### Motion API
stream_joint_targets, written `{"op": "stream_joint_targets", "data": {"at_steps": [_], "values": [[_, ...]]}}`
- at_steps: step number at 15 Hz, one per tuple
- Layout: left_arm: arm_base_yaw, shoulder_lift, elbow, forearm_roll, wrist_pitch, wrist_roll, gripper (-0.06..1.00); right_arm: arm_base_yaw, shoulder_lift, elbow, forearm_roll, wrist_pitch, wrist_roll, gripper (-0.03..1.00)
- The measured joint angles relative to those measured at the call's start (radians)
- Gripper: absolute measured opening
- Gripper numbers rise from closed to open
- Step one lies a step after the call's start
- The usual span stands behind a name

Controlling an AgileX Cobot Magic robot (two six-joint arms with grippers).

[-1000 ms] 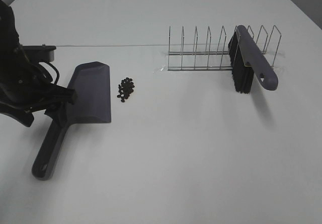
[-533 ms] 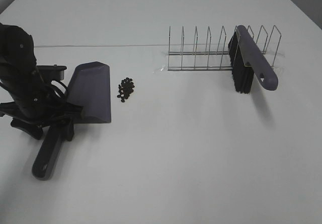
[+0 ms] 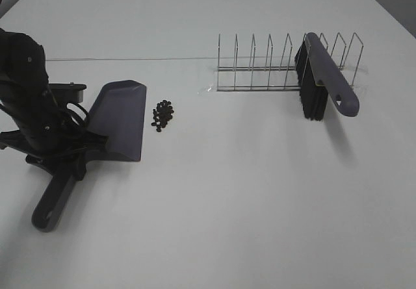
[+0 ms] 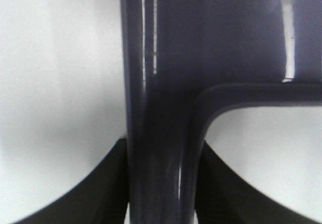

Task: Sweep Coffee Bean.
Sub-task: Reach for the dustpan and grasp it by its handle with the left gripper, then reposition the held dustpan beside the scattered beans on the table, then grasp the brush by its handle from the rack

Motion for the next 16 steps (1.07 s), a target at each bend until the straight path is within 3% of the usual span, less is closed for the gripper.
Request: {"op": "stream_joint_targets", "data": {"at_steps": [6,8,12,16], "values": [[0.000,-0.057,0.006,0.036,0.016,-0.095,0.36,0.000,0.000,0.000,0.000,0.000,0.000,0.70],[0.000,-0.229,0.006,0.083,0.022,-0.109,0.36,0.000,0.000,0.000,0.000,0.000,0.000,0.70],[0.000,-0.331,0.006,0.089,0.023,-0.109,0.36,0.000,0.017,-0.006,0.013,-0.005,0.000,0.70],[0.000,-0.340,0.006,0.094,0.024,-0.092,0.36,0.000,0.198,-0.023,0.104,-0.184,0.000,0.68]]}}
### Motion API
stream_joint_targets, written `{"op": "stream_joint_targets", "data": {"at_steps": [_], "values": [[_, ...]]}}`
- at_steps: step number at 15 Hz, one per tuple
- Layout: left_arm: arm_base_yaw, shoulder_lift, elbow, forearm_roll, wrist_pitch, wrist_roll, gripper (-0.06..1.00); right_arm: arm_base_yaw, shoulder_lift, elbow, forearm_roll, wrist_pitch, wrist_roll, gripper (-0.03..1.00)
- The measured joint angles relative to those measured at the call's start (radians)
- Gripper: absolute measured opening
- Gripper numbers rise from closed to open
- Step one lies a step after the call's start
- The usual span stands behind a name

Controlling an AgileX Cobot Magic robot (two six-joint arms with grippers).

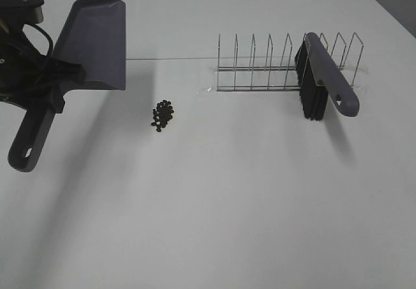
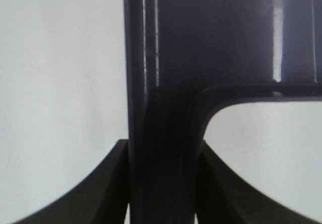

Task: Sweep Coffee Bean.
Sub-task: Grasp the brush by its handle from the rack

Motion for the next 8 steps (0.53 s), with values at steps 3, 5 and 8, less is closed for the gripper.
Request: {"op": "stream_joint_targets", "data": {"at_steps": [3,5,8], "values": [[0.000,0.000,0.000,0.004,0.000,0.012,0.36,0.000,0.263,-0.052,0.078,-0.151,-0.001,0.64],[0.000,0.000,0.000,0.003,-0.001,0.019,0.36,0.000,0.534,-0.185,0.096,-0.195,-0.037,0.58],[0.000,0.000,0.000,0.003,-0.016,0.022,0.36,0.000,0.890,-0.450,0.152,-0.194,-0.142,0.49]]}}
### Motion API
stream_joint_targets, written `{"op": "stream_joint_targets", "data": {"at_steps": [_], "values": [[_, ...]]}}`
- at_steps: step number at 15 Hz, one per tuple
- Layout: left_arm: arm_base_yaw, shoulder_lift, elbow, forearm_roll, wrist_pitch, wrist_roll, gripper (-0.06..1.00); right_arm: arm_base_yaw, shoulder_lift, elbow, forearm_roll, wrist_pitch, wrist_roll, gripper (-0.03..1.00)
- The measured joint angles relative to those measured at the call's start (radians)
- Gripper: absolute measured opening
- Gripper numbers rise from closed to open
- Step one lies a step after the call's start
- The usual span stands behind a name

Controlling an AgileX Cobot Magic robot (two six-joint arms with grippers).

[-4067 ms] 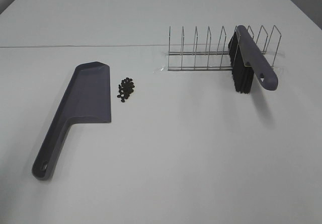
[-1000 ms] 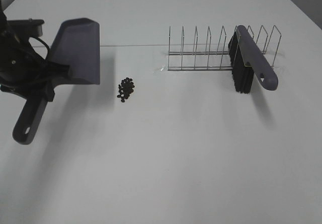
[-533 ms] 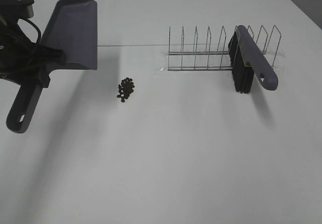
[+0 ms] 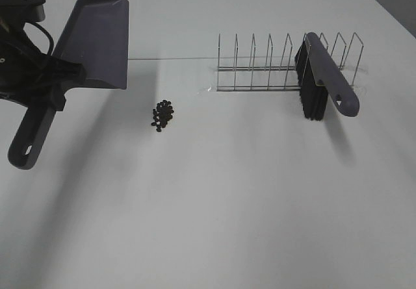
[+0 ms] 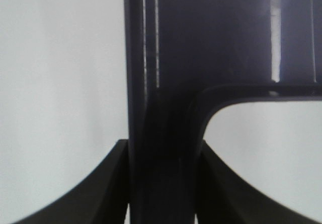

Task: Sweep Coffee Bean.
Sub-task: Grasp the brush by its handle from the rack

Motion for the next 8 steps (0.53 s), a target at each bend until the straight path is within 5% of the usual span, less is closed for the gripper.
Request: {"op": "stream_joint_targets", "data": {"at_steps": [8], "values": [[0.000,0.000,0.000,-0.015,-0.002,0.009,0.36,0.000,0.696,-0.659,0.031,0.249,-0.024,0.48]]}}
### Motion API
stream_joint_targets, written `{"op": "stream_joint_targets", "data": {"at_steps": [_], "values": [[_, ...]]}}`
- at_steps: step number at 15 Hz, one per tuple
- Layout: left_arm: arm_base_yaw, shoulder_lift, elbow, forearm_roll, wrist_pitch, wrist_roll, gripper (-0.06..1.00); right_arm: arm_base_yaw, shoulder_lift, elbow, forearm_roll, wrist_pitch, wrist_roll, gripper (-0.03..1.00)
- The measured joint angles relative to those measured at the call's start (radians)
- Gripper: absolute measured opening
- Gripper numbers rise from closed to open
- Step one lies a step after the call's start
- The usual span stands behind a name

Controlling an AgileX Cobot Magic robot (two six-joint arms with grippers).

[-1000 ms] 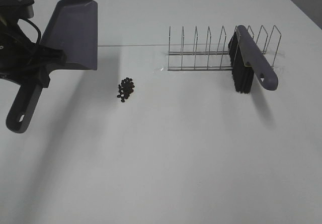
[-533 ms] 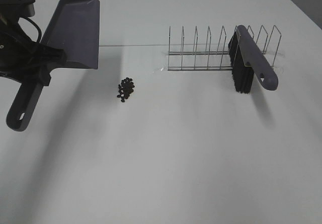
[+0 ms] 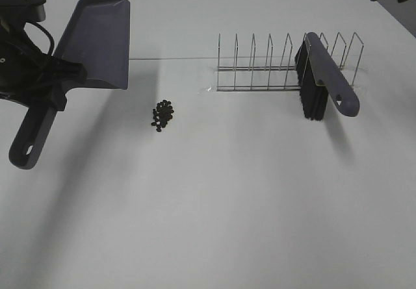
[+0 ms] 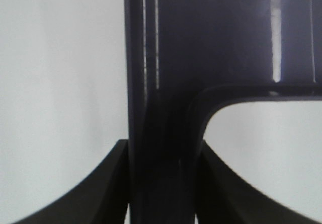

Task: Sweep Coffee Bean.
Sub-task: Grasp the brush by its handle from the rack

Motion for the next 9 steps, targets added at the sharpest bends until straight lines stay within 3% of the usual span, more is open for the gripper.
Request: {"op": "stream_joint_targets", "data": {"at_steps": [1,5,9], "values": [[0.000,0.000,0.000,-0.011,0.000,0.008,0.36,0.000,0.116,-0.117,-0.004,0.060,0.024,0.48],[0.000,0.000,0.000,-0.013,0.001,0.025,0.36,0.024,0.264,-0.303,-0.047,0.118,0.074,0.48],[0.000,0.000,0.000,-0.019,0.001,0.029,0.36,0.144,0.399,-0.463,-0.277,0.219,0.249,0.50]]}}
